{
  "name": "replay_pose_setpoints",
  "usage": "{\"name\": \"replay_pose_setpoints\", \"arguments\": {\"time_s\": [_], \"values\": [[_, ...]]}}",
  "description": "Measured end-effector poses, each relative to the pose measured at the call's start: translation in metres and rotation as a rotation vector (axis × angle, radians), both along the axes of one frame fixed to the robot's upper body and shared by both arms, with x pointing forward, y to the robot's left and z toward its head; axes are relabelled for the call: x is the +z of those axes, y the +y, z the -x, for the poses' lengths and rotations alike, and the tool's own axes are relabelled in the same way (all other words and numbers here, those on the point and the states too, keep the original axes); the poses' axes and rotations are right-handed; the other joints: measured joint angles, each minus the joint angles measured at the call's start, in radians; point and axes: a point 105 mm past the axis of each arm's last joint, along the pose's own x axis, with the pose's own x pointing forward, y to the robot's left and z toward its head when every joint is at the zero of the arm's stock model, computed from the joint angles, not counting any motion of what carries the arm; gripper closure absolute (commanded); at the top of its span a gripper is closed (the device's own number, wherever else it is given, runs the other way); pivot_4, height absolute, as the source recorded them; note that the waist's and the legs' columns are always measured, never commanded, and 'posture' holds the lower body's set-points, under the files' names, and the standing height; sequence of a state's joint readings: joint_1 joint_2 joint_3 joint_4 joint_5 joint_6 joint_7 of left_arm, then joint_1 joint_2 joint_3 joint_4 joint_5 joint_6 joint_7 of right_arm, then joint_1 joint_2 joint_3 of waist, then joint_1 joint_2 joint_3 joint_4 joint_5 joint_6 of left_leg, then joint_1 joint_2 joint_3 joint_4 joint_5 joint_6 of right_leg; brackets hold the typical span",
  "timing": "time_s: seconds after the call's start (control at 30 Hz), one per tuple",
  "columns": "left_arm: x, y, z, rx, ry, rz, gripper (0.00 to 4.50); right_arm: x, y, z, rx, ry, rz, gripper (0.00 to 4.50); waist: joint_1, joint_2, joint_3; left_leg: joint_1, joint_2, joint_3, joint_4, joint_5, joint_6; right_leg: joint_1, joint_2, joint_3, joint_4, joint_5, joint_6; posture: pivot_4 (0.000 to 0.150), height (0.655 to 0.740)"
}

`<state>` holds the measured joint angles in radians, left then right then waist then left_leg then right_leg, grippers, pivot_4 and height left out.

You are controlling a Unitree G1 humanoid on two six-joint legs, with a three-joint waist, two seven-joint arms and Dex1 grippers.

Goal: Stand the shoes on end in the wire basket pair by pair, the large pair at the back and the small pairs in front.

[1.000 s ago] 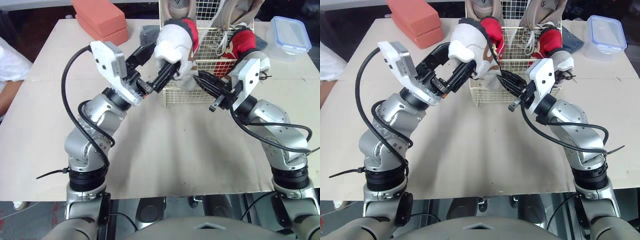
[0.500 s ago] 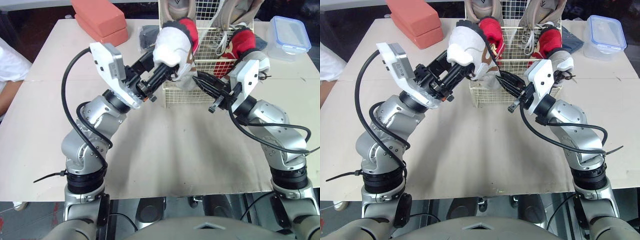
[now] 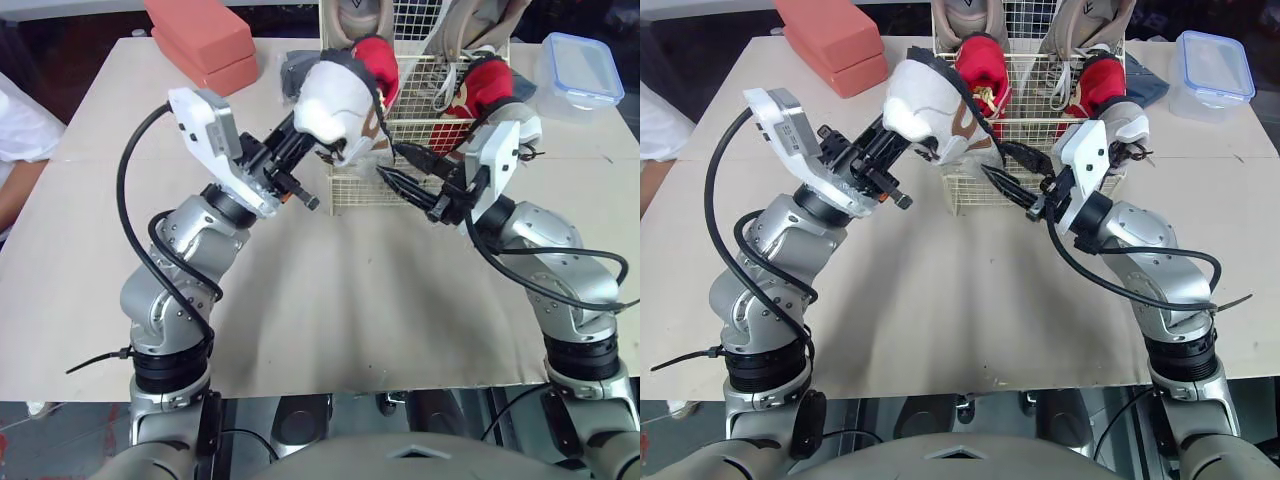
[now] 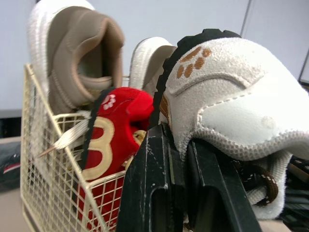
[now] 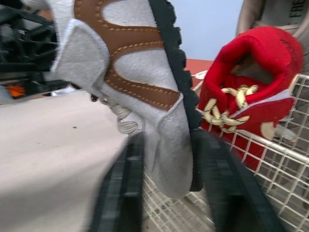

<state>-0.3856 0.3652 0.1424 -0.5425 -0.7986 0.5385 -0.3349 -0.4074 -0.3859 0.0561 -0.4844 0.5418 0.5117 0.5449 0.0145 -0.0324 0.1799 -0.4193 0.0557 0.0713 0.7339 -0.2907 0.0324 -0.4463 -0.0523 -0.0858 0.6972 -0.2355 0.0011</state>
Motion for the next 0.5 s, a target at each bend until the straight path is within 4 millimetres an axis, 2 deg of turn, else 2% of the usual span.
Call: {"name": "replay_pose_setpoints", "arguments": {"time_s": [0.03,0.1,0.13,0.37,0.5], "values": [[0.000,0.001,0.000,0.002,0.006,0.011,4.50,0.002,-0.001,0.001,0.001,-0.004,-0.004,1.28,0.000,0.000,0.000,0.000,0.000,0.000,0.000,0.000,0.000,0.000,0.000,0.000,0.000,0.000,0.000,0.150,0.6860],[0.002,0.003,0.000,0.029,0.024,0.055,4.50,0.008,-0.008,0.006,-0.004,-0.023,-0.034,0.26,0.000,0.000,0.000,0.000,0.000,0.000,0.000,0.000,0.000,0.000,0.000,0.000,-0.001,0.000,0.000,0.150,0.6860],[0.004,0.006,0.000,0.048,0.025,0.074,4.50,0.010,-0.011,0.008,-0.011,-0.028,-0.046,0.06,0.001,0.000,0.000,0.000,0.000,0.000,-0.001,0.000,0.000,0.000,0.000,0.000,-0.001,0.000,0.000,0.150,0.6860],[0.010,0.016,-0.006,0.199,-0.010,0.144,4.50,0.007,-0.036,0.021,-0.054,-0.029,-0.096,0.06,0.001,0.000,0.000,0.000,0.000,0.000,-0.001,0.000,0.000,0.000,0.000,0.000,-0.001,0.000,0.000,0.150,0.6860],[-0.002,0.010,-0.009,0.231,0.021,0.133,4.50,0.005,-0.050,0.028,-0.087,-0.056,-0.104,0.06,0.001,0.000,0.000,0.000,0.000,0.000,-0.001,0.000,0.000,0.000,0.000,0.000,-0.001,0.000,0.000,0.150,0.6860]]}}
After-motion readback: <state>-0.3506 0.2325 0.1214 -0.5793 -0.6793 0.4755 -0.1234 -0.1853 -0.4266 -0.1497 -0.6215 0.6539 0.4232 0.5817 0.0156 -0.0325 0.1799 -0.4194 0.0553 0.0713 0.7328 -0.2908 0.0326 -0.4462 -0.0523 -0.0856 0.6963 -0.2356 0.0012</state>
